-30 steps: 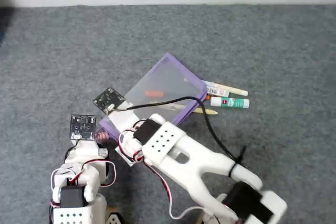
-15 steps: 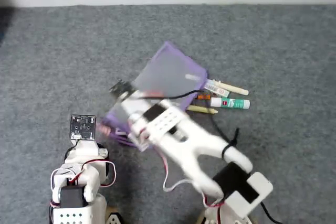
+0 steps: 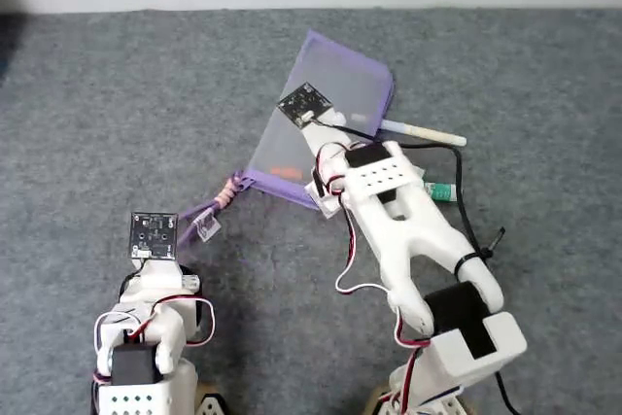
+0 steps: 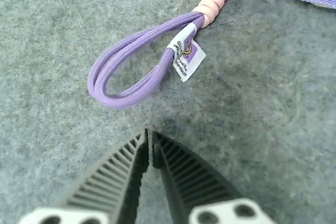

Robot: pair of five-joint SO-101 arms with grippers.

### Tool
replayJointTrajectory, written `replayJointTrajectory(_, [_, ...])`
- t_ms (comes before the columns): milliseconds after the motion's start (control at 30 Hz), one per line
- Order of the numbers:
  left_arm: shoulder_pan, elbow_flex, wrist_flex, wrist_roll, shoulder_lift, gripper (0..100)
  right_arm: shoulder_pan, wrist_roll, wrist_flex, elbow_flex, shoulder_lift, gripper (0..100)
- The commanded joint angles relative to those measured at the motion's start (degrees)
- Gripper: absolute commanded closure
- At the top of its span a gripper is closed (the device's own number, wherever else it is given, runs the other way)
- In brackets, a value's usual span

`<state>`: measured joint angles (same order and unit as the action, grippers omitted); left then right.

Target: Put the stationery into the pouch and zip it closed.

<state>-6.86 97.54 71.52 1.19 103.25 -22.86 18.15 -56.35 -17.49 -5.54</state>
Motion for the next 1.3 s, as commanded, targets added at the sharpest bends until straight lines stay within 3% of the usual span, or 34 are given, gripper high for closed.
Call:
replayJointTrajectory(0, [-0.35, -1.19, 0.26, 0.26, 0.53, 99, -3.74, -3.52, -7.08, 6.77, 2.86, 76.0])
replayJointTrajectory(167, [-0.35, -1.19, 0.26, 0.26, 0.53, 99, -8.57, -13.80, -9.19, 14.95, 0.22, 76.0])
replayJointTrajectory(400, [-0.35, -1.19, 0.26, 0.26, 0.53, 99, -12.70, -14.15, -8.84, 28.13, -11.47, 76.1])
replayJointTrajectory(733, [-0.35, -1.19, 0.26, 0.26, 0.53, 99, -15.34, -13.89, -0.57, 47.56, -30.64, 78.2])
replayJointTrajectory(900, [-0.35, -1.19, 0.26, 0.26, 0.53, 99, -17.45, -13.71, -0.66, 56.00, -37.67, 86.5])
replayJointTrajectory(1167, [-0.35, -1.19, 0.26, 0.26, 0.53, 99, -19.38, -13.54, -1.63, 62.51, -46.02, 86.6])
replayJointTrajectory(1267, [-0.35, -1.19, 0.26, 0.26, 0.53, 99, -19.38, -10.55, -6.37, 62.51, -47.08, 86.9])
